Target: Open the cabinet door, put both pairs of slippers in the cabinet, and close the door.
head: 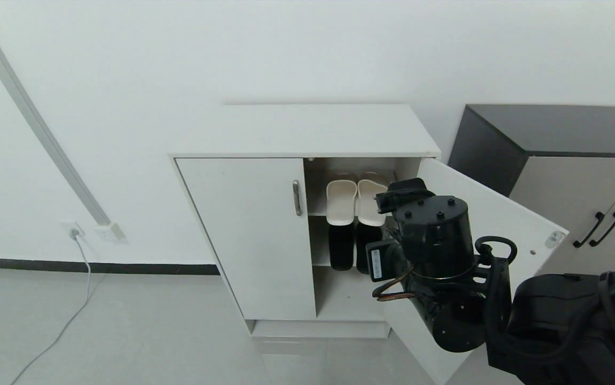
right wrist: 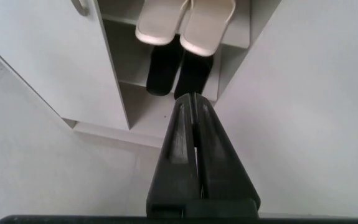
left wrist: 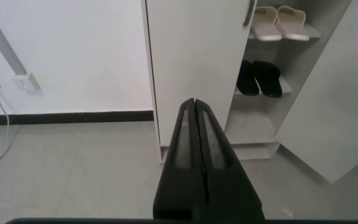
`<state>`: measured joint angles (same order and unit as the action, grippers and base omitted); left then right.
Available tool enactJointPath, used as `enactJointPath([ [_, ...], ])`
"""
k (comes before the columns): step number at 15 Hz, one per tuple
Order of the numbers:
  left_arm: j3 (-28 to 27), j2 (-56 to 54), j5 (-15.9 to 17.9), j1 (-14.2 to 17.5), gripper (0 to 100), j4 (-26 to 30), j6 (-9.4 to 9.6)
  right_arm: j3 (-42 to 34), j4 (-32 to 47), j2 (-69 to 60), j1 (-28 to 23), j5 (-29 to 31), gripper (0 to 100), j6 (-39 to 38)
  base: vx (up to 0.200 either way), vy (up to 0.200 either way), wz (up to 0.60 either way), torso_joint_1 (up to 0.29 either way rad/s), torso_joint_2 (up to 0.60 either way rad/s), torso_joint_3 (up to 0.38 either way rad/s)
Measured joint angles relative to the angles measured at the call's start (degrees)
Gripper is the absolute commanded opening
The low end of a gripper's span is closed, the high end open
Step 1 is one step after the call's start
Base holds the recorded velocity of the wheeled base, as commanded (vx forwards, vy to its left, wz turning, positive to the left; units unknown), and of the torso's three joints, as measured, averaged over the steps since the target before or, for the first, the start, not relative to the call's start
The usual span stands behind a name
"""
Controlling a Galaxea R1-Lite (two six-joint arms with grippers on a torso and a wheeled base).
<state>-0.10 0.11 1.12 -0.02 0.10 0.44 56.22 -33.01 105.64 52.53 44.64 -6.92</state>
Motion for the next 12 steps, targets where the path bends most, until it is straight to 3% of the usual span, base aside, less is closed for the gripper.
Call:
enactJointPath([
  [6,0.0,0.0,0.0,0.0,0,0.0,-0.01,-0.6,-1.7,0.0,0.0,0.0,0,0.3,0.0,0.0,0.0,0.233,-0.54,-0.313],
  [12,0.0,0.0,0.0,0.0,0,0.0,0.0,-2.4,-3.5,0.0,0.1,0.0,0,2.1,0.0,0.0,0.0,0.041,-0.08,-0.046],
])
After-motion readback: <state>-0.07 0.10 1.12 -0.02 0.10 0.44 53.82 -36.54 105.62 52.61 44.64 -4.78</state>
